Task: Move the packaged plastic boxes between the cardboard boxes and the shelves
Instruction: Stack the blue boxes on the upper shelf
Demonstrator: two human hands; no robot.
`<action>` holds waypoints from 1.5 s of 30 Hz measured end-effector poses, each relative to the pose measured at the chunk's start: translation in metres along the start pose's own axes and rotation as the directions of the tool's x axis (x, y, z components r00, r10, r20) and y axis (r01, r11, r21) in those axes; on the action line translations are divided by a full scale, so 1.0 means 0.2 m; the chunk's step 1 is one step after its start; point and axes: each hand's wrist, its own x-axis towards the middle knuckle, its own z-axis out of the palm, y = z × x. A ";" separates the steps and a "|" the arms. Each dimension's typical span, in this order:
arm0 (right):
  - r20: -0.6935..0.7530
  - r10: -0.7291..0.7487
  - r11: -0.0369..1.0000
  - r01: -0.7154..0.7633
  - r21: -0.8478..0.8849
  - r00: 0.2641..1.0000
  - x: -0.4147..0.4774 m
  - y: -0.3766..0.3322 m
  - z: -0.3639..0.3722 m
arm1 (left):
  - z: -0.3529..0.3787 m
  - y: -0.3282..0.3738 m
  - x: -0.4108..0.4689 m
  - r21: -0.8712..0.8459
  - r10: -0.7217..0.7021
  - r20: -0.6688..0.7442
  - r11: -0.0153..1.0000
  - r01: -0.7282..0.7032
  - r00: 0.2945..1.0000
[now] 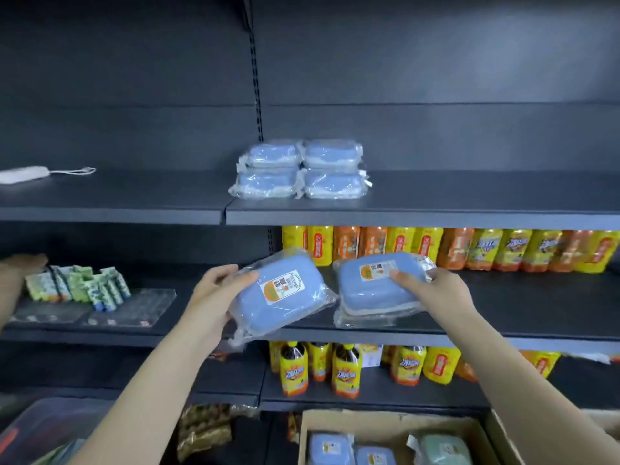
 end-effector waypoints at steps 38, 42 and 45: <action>-0.255 -0.008 0.982 0.055 0.179 0.967 1.06 -0.91 0.22 | 0.33 0.81 1.58 0.822 0.437 0.238 0.386 -0.420 0.868; -0.241 0.001 0.986 0.039 0.161 0.970 1.09 -0.92 0.21 | 0.26 0.83 1.53 0.688 0.414 0.369 0.480 -0.544 0.832; -0.220 -0.025 0.996 0.043 0.076 0.975 1.12 -0.95 0.25 | 0.21 0.82 1.45 0.667 0.253 0.500 0.498 -0.554 0.828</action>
